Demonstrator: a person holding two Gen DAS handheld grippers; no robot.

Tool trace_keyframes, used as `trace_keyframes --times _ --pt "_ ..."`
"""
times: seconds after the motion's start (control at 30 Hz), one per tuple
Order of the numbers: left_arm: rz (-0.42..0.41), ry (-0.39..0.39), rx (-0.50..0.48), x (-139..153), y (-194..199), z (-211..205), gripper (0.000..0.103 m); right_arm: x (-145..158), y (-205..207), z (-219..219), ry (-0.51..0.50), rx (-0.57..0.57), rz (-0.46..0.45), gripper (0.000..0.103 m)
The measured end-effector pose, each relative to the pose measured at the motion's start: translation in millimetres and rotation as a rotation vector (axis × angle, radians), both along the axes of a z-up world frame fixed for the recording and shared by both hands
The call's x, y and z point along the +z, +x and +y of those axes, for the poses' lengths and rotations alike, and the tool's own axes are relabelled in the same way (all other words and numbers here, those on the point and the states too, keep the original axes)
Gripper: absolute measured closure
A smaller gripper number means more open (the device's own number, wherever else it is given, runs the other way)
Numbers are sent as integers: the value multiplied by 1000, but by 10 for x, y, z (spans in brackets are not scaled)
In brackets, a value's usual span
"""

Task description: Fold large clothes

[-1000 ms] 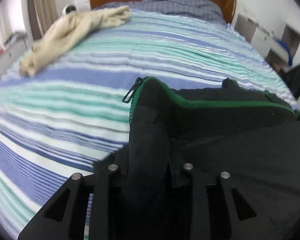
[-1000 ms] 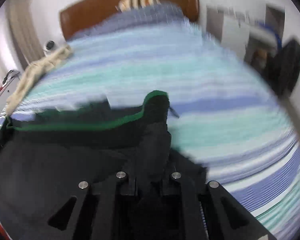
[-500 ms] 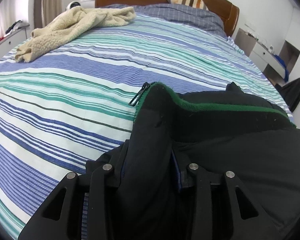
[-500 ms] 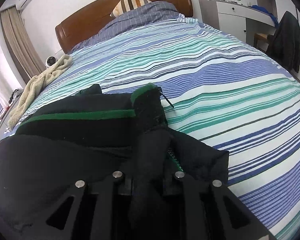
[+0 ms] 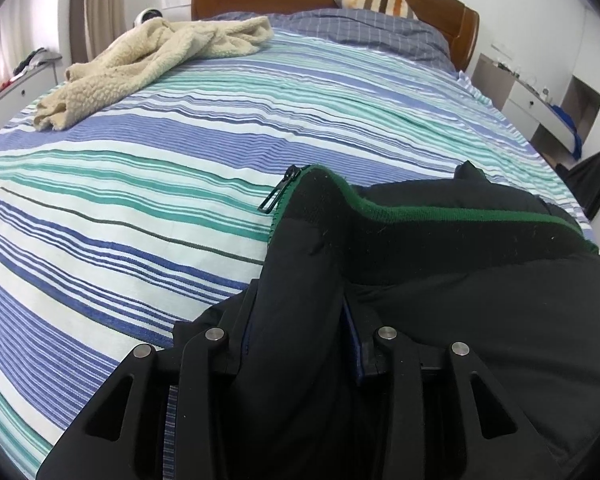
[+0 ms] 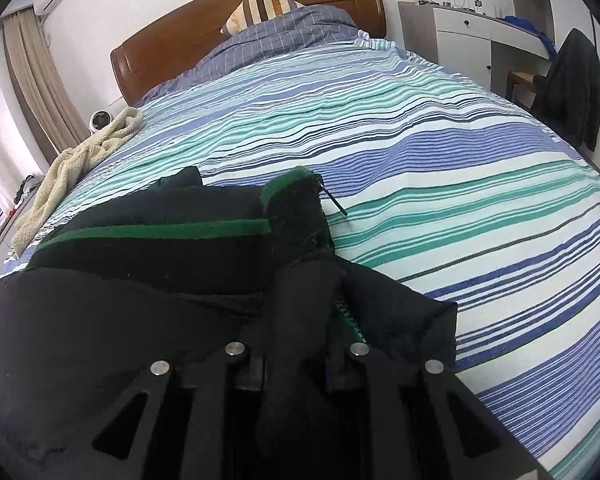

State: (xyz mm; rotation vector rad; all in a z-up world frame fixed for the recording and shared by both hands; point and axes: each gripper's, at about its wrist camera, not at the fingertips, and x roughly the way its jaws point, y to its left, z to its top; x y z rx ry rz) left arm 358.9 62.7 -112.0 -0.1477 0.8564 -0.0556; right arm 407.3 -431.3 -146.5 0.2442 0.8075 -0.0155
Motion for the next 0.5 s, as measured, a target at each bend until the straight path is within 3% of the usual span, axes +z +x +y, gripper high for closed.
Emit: trace_keyframes --times 0.5 --pt "7 44 10 -1 25 -21 63 -30 -24 -63 43 -10 -26 86"
